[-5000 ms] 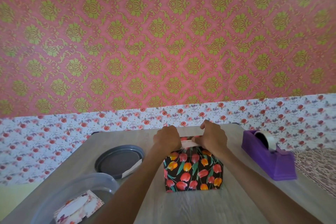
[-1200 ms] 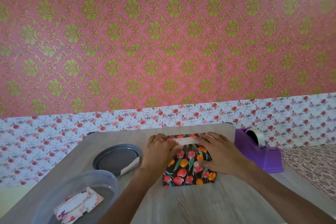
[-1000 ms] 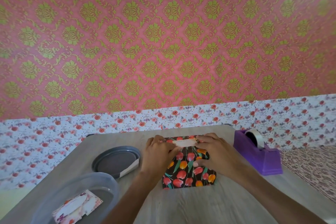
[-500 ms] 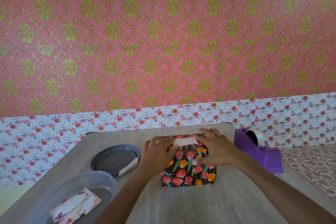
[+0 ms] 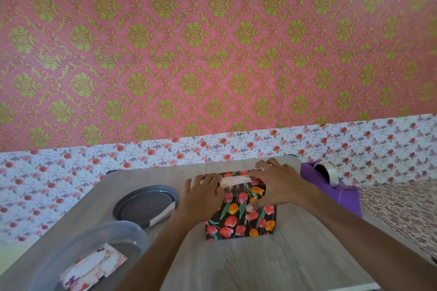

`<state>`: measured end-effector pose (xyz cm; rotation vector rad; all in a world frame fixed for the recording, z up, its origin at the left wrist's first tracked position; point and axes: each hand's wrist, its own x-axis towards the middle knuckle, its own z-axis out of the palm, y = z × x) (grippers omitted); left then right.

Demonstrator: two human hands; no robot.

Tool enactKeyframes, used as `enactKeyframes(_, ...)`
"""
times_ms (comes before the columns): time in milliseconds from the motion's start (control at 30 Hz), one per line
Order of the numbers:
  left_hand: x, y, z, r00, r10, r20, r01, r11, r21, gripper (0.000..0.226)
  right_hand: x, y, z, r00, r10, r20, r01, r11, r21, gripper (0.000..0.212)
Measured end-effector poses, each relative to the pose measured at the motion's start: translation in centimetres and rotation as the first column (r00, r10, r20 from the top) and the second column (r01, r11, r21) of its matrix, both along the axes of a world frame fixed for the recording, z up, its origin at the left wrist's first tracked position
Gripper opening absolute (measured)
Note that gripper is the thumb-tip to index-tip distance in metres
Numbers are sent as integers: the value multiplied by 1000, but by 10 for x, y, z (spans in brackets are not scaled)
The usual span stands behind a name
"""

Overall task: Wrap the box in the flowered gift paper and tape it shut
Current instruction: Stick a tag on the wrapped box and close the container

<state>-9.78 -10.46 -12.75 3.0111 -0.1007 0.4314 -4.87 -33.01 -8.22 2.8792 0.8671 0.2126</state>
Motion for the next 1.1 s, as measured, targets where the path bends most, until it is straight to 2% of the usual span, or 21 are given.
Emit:
enactKeyframes(133,2,-2,-2,1000,19,10,-19,1000,-7,47,-2,-2,-5,1000,-22,-4,22,1000,11,111)
enactKeyframes(233,1,-2,-4,999,25,36,-24,1000,-20,46,-7,-1,-5,998,-27,51,26,1000,14,108)
enactKeyframes(433,-13,-10,-10,969,2,248,4,1000,-26,41,-27,6,-9,973,67,221,-85,994,75,74)
enactKeyframes(567,-19,-20,-9,949,20,316,-16,1000,-16,32,-29,7,-11,980,47,192,-84,978,189,74)
enactKeyframes(733,-17,-18,-6,958,96,271,-62,989,-133,36,-27,7,-13,985,24,170,-66,967,245,76)
enactKeyframes(867,-18,-16,-8,966,79,246,-42,988,-150,33,-23,7,-14,996,6,90,-27,973,228,86)
enactKeyframes(1000,-16,-14,-10,968,54,246,-29,994,-102,41,-18,2,-13,1000,4,21,-6,990,143,94)
enactKeyframes(1100,-14,-13,-9,967,61,248,-38,995,-96,42,-18,2,-11,1000,9,22,-13,980,197,92)
